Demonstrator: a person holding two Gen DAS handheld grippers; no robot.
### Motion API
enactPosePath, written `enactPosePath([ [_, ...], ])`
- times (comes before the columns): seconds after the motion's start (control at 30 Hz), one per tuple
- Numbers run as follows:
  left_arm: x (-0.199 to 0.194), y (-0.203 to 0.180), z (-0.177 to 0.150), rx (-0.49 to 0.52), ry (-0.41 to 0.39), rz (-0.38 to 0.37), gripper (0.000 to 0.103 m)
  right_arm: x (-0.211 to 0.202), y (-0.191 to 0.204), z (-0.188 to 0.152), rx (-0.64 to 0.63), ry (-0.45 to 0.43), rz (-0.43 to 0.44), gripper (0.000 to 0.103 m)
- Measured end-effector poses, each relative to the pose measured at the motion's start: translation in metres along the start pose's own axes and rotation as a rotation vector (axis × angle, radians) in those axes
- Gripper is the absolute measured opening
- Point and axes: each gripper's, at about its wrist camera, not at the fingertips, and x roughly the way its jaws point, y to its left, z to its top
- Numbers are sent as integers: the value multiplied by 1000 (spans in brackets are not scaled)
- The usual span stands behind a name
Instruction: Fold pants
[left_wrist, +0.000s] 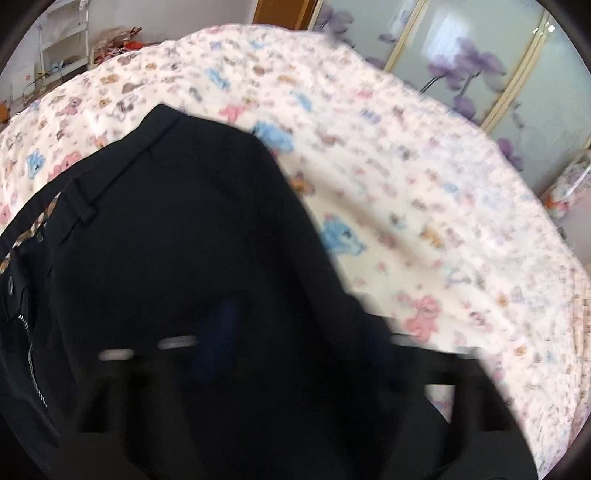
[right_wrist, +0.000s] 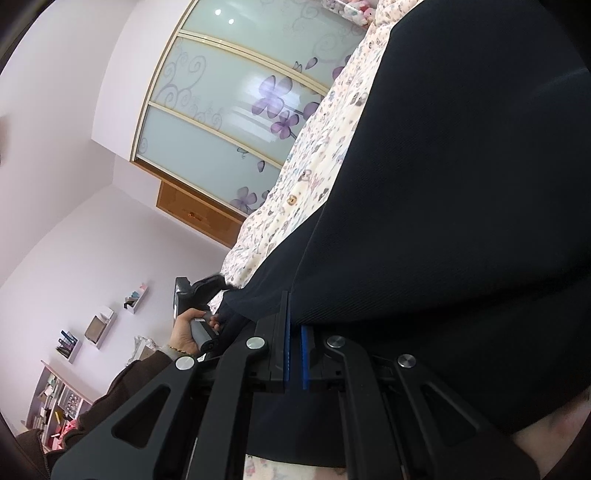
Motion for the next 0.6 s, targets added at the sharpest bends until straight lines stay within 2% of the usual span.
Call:
enactPosePath([
  [0.03, -6, 7, -1, -37, 0, -69, 8, -1, -1, 1, 1, 0, 2, 4],
  [0.1, -22, 22, -7, -78, -32, -96, 7, 4, 6, 4, -1, -5, 3, 4],
  [0.23, -82, 43, -27, -67, -128, -130, 0, 8, 14, 1, -19, -23, 8, 4],
  [0.33, -144, 67, -47, -42, -244, -150, 0, 1, 21, 5, -53, -32, 8, 4],
  [0.37, -175, 79, -58, -25, -305, -158, 0, 0, 24, 5, -67, -32, 2, 4],
  [0.43, -202, 86, -67, 9, -374, -129, 0, -2, 27, 5, -85, -28, -17, 4],
  [0.47, -214, 95, -70, 20, -371, -131, 0, -2, 28, 4, -90, -30, -26, 4],
  [0.53, -217, 106, -70, -10, -283, -183, 0, -3, 31, 1, -100, -35, -32, 4],
  [0.6, -201, 108, -62, -56, -155, -267, 14, -6, 33, 0, -107, -43, -22, 4],
])
